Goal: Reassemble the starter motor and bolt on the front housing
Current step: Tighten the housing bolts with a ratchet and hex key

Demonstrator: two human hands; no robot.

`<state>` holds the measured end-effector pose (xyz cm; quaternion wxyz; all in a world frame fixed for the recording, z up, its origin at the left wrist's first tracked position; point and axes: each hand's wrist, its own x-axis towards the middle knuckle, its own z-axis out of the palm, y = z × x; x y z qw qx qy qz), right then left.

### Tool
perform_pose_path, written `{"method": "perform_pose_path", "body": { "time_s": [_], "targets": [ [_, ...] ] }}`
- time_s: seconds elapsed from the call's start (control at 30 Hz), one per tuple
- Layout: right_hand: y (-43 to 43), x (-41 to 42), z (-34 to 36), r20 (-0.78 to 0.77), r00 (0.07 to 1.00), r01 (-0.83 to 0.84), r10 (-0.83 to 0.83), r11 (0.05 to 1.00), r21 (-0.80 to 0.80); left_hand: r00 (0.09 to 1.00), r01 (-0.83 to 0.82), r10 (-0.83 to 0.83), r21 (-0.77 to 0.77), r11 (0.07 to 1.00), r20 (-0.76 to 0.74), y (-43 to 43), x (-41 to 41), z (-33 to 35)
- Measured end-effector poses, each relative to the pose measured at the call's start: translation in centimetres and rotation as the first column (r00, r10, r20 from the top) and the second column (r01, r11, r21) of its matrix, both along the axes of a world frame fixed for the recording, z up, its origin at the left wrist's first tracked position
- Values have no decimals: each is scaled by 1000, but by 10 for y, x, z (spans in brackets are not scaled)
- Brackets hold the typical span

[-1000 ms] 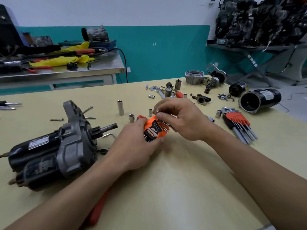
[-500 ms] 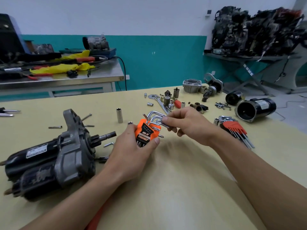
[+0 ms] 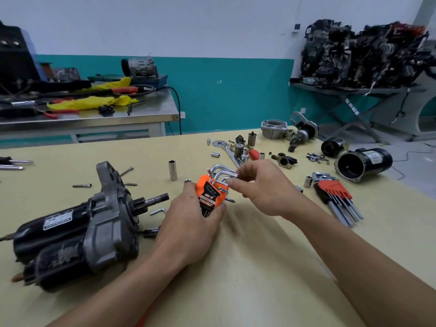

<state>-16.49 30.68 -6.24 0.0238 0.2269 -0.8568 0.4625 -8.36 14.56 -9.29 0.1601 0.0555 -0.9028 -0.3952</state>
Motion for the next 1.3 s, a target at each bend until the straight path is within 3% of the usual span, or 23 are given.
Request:
{"method": "perform_pose_path", "body": {
  "time_s": [0.17, 0.47, 0.57, 0.63, 0.7, 0.77, 0.87, 0.97, 1.07, 1.13, 1.2, 1.3],
  "targets": [
    [-6, 8, 5, -52, 998, 39, -37, 999, 23, 1000, -7, 8, -51, 999, 9, 1, 1, 2],
    [-4, 12, 11, -182, 983, 1, -35, 983, -185, 1000, -19, 19, -54, 998, 2, 3, 2, 3],
    [-3, 9, 12, -147, 989, -7, -33, 964, -265, 1000, -6, 5, -24, 1000, -20, 2, 1, 1],
    [3, 3, 14, -37, 999, 14, -27, 950, -313, 999, 7, -7, 22, 1000, -31, 1, 0, 0],
    [10, -1, 14, 83, 996, -13, 32, 975, -220, 999, 12, -8, 80, 997, -43, 0, -1, 0],
    [13, -1, 10, 136, 980, -147, 145, 989, 0, 999, 24, -20, 117, 993, -41, 0, -1, 0],
    [7, 0, 3, 104, 976, -203, 193, 974, 95, 999, 35, -31, 150, 988, -28, -1, -2, 0],
    [6, -2, 4, 15, 995, -101, 101, 995, -5, 998, 52, -49, 153, 987, -24, -2, -1, 2],
    [15, -11, 12, -21, 991, 124, -131, 972, -199, 994, 106, -106, 130, 986, -5, 3, 2, 2],
    [26, -14, 23, 2, 969, 231, -246, 909, -347, 991, 135, -137, 121, 983, 7, 6, 3, 3],
    [43, -15, 37, 40, 932, 324, -359, 782, -533, 984, 172, -176, 89, 981, 36, 7, 4, 1],
    [68, -12, 52, -51, 893, 312, -446, 700, -643, 965, 245, -244, -4, 969, 92, 5, 3, 3]
  ]
}}
